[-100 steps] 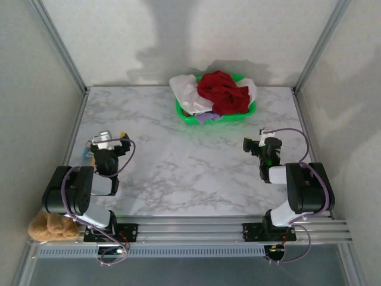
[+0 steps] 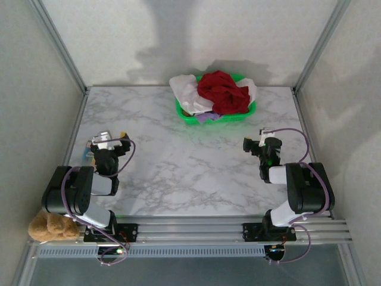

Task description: Fold and stack the t-shirts

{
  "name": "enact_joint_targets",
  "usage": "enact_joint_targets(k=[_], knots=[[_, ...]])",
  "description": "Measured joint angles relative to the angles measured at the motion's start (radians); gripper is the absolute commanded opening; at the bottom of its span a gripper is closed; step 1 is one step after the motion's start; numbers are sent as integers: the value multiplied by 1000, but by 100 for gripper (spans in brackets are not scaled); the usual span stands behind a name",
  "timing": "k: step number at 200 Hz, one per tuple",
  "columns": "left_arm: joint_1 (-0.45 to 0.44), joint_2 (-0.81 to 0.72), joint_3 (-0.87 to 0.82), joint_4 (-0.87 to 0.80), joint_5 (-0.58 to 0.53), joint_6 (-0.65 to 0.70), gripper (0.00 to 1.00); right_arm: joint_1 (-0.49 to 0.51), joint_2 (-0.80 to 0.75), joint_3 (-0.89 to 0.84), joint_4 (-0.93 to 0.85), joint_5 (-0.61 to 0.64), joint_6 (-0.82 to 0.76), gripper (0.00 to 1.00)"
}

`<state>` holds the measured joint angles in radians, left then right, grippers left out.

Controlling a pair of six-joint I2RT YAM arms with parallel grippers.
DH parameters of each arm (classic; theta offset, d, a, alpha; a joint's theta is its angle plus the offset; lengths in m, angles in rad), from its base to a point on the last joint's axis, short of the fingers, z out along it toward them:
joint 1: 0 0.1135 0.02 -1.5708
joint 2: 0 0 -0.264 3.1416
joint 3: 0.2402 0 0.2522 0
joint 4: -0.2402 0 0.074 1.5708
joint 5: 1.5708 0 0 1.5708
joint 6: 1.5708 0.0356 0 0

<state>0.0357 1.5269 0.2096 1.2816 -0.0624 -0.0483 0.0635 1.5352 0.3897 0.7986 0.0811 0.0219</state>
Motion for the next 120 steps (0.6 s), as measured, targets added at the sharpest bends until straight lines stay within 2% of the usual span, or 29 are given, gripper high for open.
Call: enact_joint_targets(k=[77,97,120], knots=[[1,0,5,-9,0,0,100,0,-4,8,-23,0,0,99],[-14,-36,72,-155,-37,-1,100,0,-69,45,-153,0,0,99],[-40,-106,236,-396,-96,-28,100,0,-227,78,-269,13,9,99]])
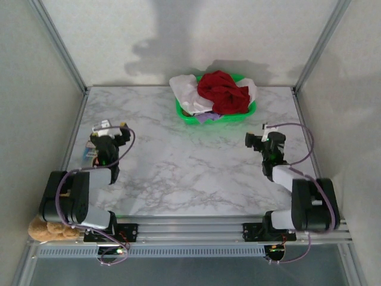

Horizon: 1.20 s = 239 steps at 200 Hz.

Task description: Fold and stack the t-shirts

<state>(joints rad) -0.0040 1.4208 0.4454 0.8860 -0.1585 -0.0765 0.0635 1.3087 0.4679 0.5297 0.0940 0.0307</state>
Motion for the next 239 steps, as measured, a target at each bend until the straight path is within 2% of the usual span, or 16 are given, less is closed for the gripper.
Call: enact_joint_targets(k=[23,50,70,93,113,131,160,168,195,239], knots=[[-31,-88,99,-141,-14,-58,100,7,-137,36,-148,36,42,99],[-93,-123,180,-294,1,-193,100,14,-217,154,-427,89,131,99],[-186,-79,253,-375,-10,-314,100,14,-192,291,-607,93,170,99],[-313,-16,275,-383,-18,-440,100,14,-40,539,-805,63,203,99],[-376,56,289,-381,18,-530,100,14,109,722,-911,10,209,89],[-389,130,320,-348,96,-586,100,14,214,832,-983,-41,208,74],[-390,215,372,-295,204,-652,100,14,379,1018,-1098,-100,191,38],[-390,233,389,-284,227,-663,100,14,431,1082,-1120,-118,191,31],[-394,312,474,-276,306,-698,100,14,581,1252,-1165,-168,193,24],[-436,412,540,-270,361,-733,100,14,811,1482,-1270,-198,200,16]])
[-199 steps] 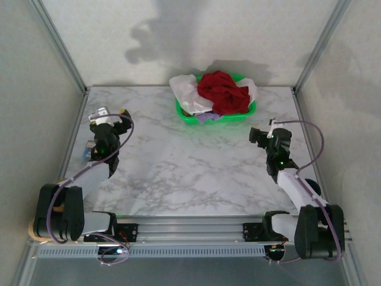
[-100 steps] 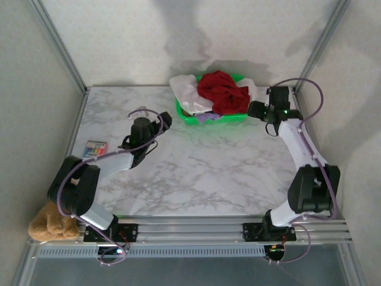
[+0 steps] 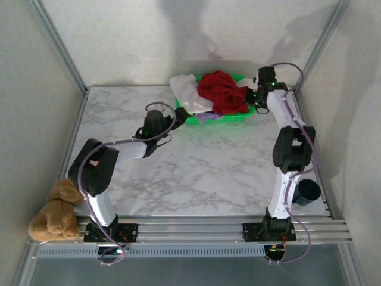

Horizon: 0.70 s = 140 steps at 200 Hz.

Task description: Fold and stack the t-shirts

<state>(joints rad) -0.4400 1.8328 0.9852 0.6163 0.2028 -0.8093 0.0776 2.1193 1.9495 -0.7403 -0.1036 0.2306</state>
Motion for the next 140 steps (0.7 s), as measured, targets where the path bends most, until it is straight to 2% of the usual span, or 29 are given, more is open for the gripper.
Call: enact_joint_targets(k=[28,60,91,140], knots=[[-23,86,84,-8,32,-8,100,0,124,122,-77,-3,-10,15],[-29,152,135,3,50,-35,100,0,173,185,-144,-11,-34,15],[-27,242,228,9,71,-61,100,-1,270,323,-241,-24,-58,12],[-30,332,389,-36,79,-75,100,3,206,183,-236,-20,-63,13]])
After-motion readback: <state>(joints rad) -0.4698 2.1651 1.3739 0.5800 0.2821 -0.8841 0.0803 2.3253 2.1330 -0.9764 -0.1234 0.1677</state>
